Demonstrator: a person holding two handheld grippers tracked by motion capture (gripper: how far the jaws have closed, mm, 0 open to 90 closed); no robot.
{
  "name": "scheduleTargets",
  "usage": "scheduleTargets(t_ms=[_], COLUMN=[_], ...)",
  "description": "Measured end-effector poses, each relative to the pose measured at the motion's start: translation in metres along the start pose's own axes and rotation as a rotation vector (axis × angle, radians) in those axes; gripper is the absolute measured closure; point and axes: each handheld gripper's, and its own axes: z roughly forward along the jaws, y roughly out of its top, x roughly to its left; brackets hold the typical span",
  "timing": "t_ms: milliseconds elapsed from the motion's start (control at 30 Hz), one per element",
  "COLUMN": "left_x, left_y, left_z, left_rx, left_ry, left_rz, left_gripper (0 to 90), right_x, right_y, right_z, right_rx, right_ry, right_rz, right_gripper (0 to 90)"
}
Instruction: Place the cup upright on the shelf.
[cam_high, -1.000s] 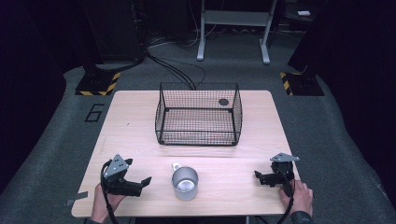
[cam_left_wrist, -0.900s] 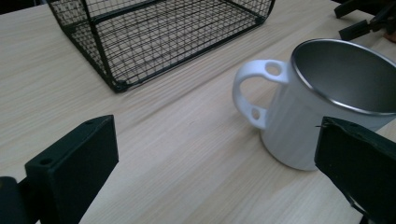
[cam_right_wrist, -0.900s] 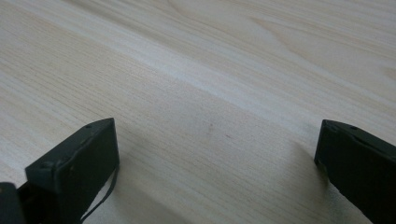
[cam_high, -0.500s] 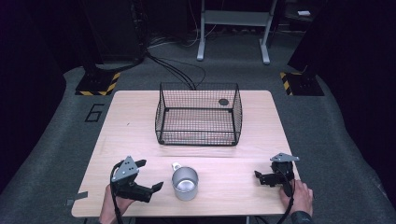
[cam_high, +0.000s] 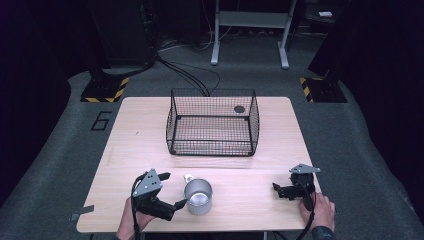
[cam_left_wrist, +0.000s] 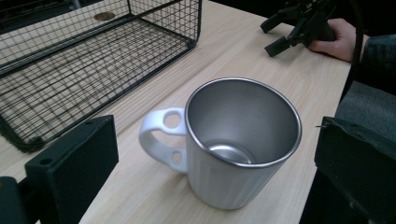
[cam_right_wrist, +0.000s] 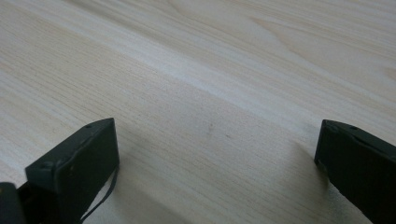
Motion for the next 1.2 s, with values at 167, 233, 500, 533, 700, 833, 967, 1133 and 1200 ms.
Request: scheduleTargets(t_ms=[167, 233, 500, 533, 700, 833, 967, 1133, 1200], left_x=[-0.005, -0.007, -0.014, -0.015, -0.017, -0.018, -0.017, -0.016, -0.016], left_y=[0.003, 0.004, 0.006, 0.006, 0.007, 0.007, 0.006, 0.004, 0.003], left_z=[0.01, 0.014, 0.031, 0.032, 0.04, 0.044, 0.049, 0.055, 0.057], left_rx=[0.009, 0.013, 0.026, 0.028, 0.04, 0.036, 0.036, 0.055, 0.054], left_ry=[-0.007, -0.008, -0.044, -0.047, -0.048, -0.053, -0.058, -0.06, -0.061], left_rz=[0.019, 0.027, 0.045, 0.05, 0.064, 0.066, 0.062, 0.066, 0.064], left_gripper=[0.0, 0.0, 0.0, 0.0, 0.0, 0.0, 0.0, 0.0, 0.0], right_x=[0.0, 0.0, 0.0, 0.0, 0.0, 0.0, 0.0, 0.0, 0.0], right_y=[0.0, 0.0, 0.0, 0.0, 0.0, 0.0, 0.0, 0.0, 0.0], right_z=[0.0, 0.0, 0.0, 0.0, 0.0, 0.0, 0.0, 0.0, 0.0], right_rx=[-0.001, 0.0, 0.001, 0.001, 0.001, 0.001, 0.001, 0.001, 0.001], right_ry=[0.001, 0.002, 0.003, 0.003, 0.003, 0.003, 0.003, 0.003, 0.003], right_rz=[-0.001, 0.0, 0.001, 0.001, 0.0, 0.0, 0.0, 0.001, 0.0], right_gripper=[0.0, 0.0, 0.0, 0.0, 0.0, 0.0, 0.0, 0.0, 0.0])
